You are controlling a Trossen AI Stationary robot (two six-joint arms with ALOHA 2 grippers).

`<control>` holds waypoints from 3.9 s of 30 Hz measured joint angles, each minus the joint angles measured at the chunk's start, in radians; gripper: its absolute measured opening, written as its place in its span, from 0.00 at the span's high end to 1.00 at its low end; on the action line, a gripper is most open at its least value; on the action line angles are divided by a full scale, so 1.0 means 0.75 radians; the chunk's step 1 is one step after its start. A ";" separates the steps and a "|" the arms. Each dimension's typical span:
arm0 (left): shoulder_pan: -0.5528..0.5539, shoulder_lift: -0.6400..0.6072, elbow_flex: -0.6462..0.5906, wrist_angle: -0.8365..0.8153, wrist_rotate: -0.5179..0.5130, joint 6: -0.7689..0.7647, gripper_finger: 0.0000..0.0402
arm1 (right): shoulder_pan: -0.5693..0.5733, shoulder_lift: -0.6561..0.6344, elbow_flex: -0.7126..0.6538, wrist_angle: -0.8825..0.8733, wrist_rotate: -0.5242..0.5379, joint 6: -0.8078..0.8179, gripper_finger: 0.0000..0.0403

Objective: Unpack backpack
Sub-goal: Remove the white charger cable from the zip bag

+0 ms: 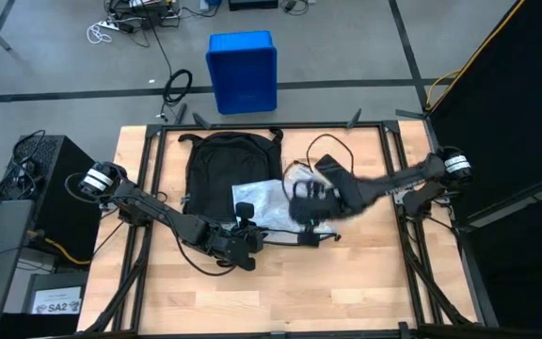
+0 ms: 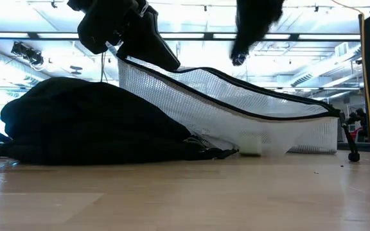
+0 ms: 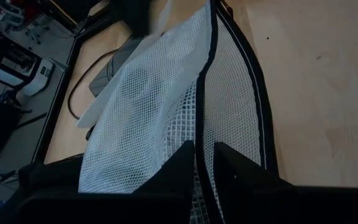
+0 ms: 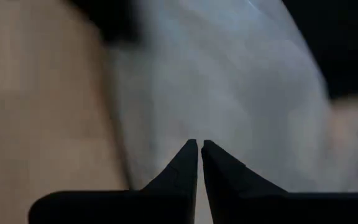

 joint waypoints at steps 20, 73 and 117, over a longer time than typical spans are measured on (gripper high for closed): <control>0.000 0.000 0.000 0.011 0.000 -0.036 0.91 | 0.170 0.416 -0.094 0.592 0.414 0.100 1.00; 0.001 0.001 0.000 0.001 0.000 -0.032 0.91 | -0.045 0.289 -0.453 0.672 0.415 0.201 0.61; 0.001 0.001 -0.001 -0.010 0.001 -0.037 0.91 | 0.519 -0.290 -0.301 0.251 0.874 0.417 1.00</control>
